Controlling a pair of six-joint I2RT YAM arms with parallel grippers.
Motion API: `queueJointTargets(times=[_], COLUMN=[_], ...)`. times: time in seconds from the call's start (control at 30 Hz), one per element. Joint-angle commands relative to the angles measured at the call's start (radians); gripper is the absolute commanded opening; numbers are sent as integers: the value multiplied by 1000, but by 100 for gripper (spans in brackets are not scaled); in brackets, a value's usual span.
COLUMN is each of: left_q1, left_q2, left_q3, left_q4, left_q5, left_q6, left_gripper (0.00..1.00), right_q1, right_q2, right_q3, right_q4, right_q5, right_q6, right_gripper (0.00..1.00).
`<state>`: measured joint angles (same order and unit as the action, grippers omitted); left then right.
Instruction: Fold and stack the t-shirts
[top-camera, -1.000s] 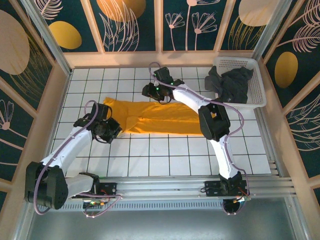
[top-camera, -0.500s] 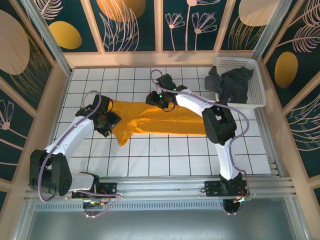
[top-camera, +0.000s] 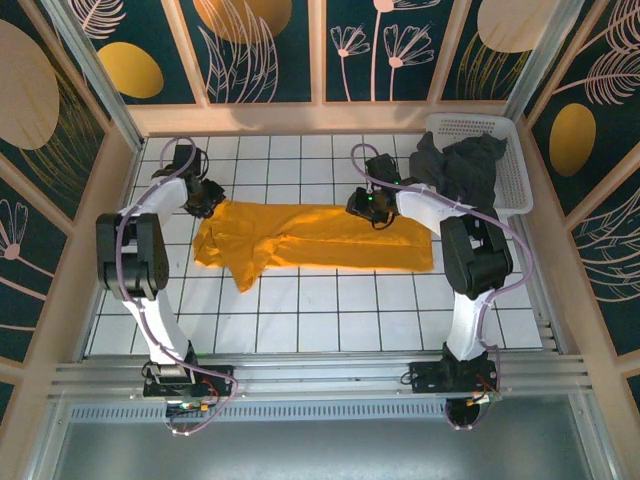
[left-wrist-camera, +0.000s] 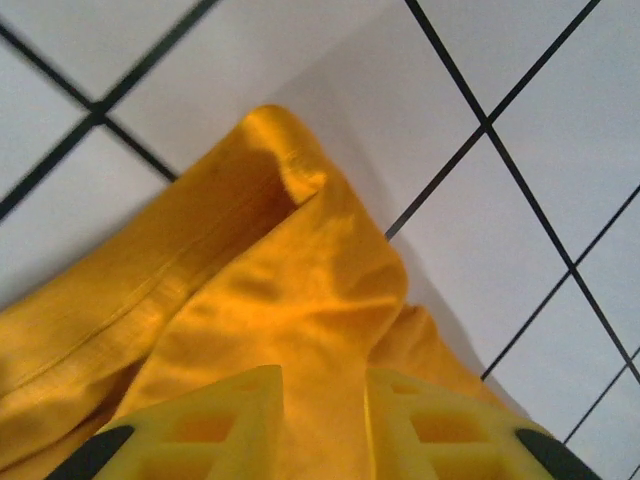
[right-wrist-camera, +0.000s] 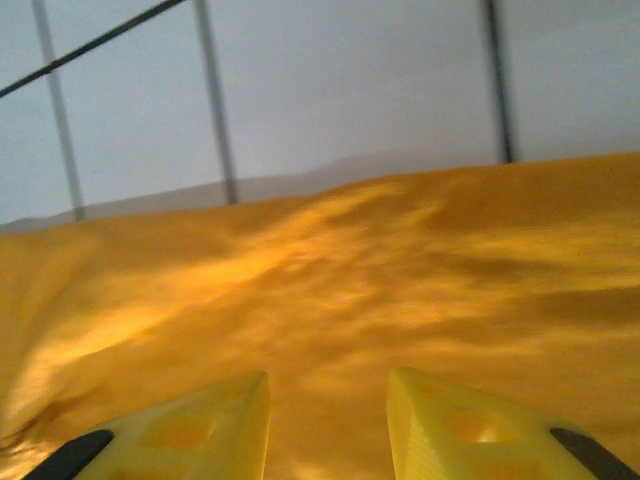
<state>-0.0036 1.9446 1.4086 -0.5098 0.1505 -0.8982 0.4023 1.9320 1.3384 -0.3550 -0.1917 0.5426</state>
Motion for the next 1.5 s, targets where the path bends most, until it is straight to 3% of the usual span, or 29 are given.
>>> queueJointTargets(times=[0.0,0.2,0.33,0.5,0.7,0.8,0.9,1.1,1.27,1.47], left_q1=[2,48,98,179,203,178,104,-36,-53,-62], left_q2=[68,182,240,201,93,-41,-128,-207,-269,-283], left_q3=[74,125,124,35,37,6,-44,-246,-394,-463], left_q4=[-7,-80,-112,-85,-68,-37,-24,20,52,89], left_q5=[11,-147,-168,-175,-158,-171,-129,9,55,107], left_q6=[39,62,86,98,149,151,161,205,247,285], left_gripper=[24,18,18,18,32,45,51,53,58,60], right_q1=[-26,-64,-66,-38,-28,-22,-3,42,86,134], right_q2=[-49,-28,14,70,124,93,43,-70,-133,-174], right_q3=[-35,-71,-70,-41,17,44,70,61,4,-39], right_q4=[-44,-69,-86,-95,-107,-87,-66,16,79,115], right_q5=[68,135,150,86,60,42,-1,-258,-363,-373], right_q6=[-42,-64,-93,-141,-154,-182,-223,-235,-150,-90], right_gripper=[36,35,34,35,35,39,45,55,56,57])
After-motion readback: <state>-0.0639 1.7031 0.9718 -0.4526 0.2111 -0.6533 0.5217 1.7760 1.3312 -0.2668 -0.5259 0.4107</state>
